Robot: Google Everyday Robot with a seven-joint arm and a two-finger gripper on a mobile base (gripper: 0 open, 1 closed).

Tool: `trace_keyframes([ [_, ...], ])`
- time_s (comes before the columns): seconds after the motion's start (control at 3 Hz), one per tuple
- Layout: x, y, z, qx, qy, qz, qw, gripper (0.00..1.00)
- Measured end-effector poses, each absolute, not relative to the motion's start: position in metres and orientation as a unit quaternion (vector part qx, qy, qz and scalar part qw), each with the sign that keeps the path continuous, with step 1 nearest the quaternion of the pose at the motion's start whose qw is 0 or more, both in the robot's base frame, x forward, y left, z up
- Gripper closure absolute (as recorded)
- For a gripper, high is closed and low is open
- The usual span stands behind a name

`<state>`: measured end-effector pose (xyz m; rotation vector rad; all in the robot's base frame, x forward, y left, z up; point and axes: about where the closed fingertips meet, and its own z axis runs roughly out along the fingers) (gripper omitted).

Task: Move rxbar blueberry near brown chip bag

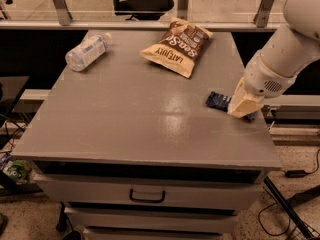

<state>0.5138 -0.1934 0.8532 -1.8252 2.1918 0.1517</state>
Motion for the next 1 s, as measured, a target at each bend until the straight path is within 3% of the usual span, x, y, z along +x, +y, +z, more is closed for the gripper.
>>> trace_keyframes([
  [0.67,0.561,-0.19,0.877,-0.587,0.796,0.047,0.14,1.0],
  [1.0,0.568,-0.188,0.88,-0.584,0.797,0.046,0.145,0.87],
])
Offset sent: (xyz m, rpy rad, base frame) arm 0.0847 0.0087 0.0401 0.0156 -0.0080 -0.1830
